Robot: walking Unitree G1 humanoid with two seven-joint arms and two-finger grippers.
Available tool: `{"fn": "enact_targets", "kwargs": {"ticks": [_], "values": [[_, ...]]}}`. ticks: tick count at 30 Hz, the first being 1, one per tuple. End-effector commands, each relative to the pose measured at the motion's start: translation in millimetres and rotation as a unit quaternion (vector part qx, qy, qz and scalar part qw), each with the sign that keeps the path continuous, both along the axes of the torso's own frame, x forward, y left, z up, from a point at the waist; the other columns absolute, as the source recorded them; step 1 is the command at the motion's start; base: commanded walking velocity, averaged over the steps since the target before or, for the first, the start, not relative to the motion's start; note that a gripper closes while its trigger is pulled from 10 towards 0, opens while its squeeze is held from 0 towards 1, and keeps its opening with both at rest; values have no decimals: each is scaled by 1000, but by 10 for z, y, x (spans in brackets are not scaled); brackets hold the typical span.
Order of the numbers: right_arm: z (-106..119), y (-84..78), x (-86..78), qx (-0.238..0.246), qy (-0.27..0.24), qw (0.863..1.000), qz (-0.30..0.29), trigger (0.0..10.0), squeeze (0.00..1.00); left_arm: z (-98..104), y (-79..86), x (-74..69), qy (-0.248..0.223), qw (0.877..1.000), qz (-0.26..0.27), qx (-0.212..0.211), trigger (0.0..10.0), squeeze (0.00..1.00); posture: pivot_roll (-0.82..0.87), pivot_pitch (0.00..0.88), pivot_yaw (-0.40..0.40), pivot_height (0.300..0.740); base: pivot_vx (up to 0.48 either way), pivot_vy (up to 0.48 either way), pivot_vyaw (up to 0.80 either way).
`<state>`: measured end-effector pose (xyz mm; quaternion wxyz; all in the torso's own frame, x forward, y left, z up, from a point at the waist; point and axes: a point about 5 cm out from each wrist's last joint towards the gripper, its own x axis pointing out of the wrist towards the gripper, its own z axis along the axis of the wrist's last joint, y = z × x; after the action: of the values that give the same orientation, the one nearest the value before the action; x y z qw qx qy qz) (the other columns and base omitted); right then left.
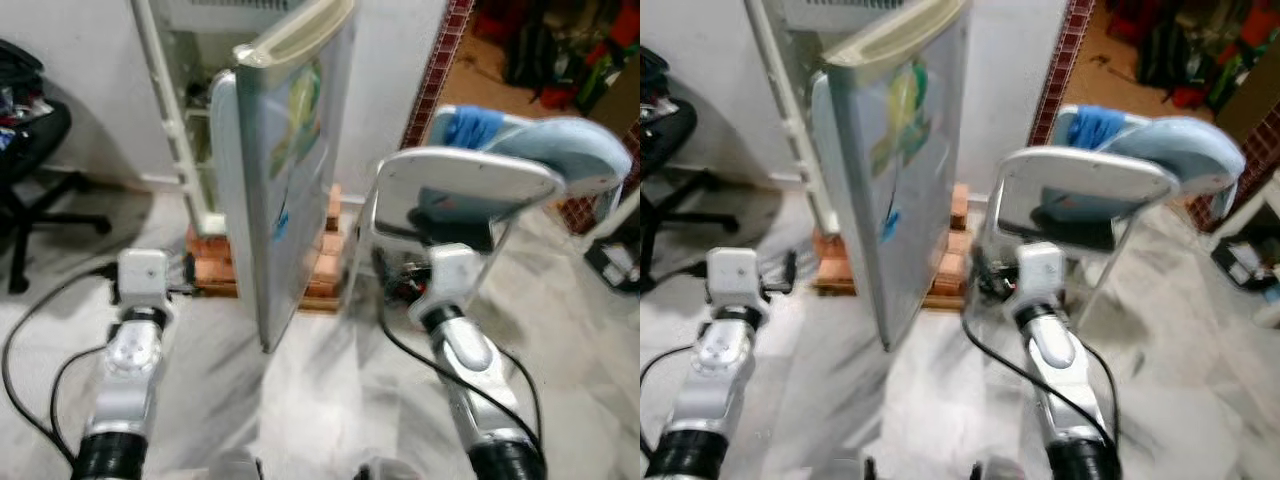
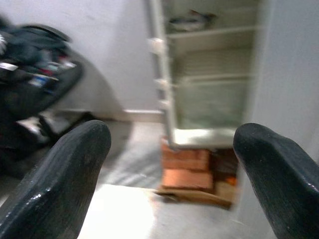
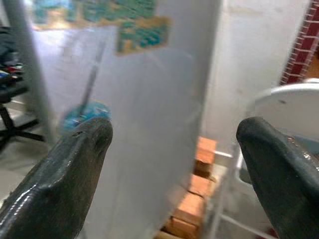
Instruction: Restocking fridge
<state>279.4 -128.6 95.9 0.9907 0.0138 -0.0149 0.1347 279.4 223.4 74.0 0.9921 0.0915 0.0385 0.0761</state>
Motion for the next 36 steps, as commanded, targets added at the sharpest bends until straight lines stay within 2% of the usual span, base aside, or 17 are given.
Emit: {"fn": "enact_targets", "kwargs": {"ticks": [1,15,17,19,20,23,30,31,32,34,35,36], "values": [[3,-93,22,-9,-2,1000,-13,10000,0,-23,-77,3,3,1000,-11,-10,10000,0,50,24,-25,740,0,435,0],[119,27,227,-18,-21,1000,-4,10000,0,-27,-92,10,4,1000,-2,-21,10000,0,54,23,-30,740,236,400,0],[186,73,318,-19,-31,999,1,10000,0,-15,-105,10,0,1000,-9,-10,10000,0,62,23,-35,740,266,401,0],[186,73,318,-19,-31,999,1,10000,0,-15,-105,10,0,1000,-9,-10,10000,0,62,23,-35,740,266,401,0],[240,119,388,-17,-38,999,2,10000,0,-12,-100,-5,-3,1000,-11,-11,10000,0,69,21,-41,740,277,394,0],[269,144,418,-14,-41,999,5,10000,0,-27,-92,-15,2,1000,-3,-27,10000,0,73,22,-42,740,280,391,0],[230,181,466,-13,-24,1000,-4,10000,0,-40,-102,-34,1,1000,5,-23,10000,0,70,23,-42,740,193,411,0],[236,251,486,8,-18,1000,8,10000,0,-45,-131,-39,0,1000,2,-17,10000,0,70,23,-40,740,0,0,0],[236,251,486,8,-18,1000,8,10000,0,-45,-131,-39,0,1000,2,-17,10000,0,70,23,-40,740,0,0,0],[336,475,454,63,-24,994,82,10000,0,-53,-175,-42,2,1000,-3,-18,10000,0,73,22,-40,740,0,0,0],[415,632,396,95,-31,984,144,10000,0,-59,-202,-44,3,1000,-7,-19,10000,0,72,21,-40,740,0,0,0],[415,632,396,95,-31,984,144,10000,0,-59,-202,-44,3,1000,-7,-19,10000,0,72,21,-40,740,0,0,0]]}}
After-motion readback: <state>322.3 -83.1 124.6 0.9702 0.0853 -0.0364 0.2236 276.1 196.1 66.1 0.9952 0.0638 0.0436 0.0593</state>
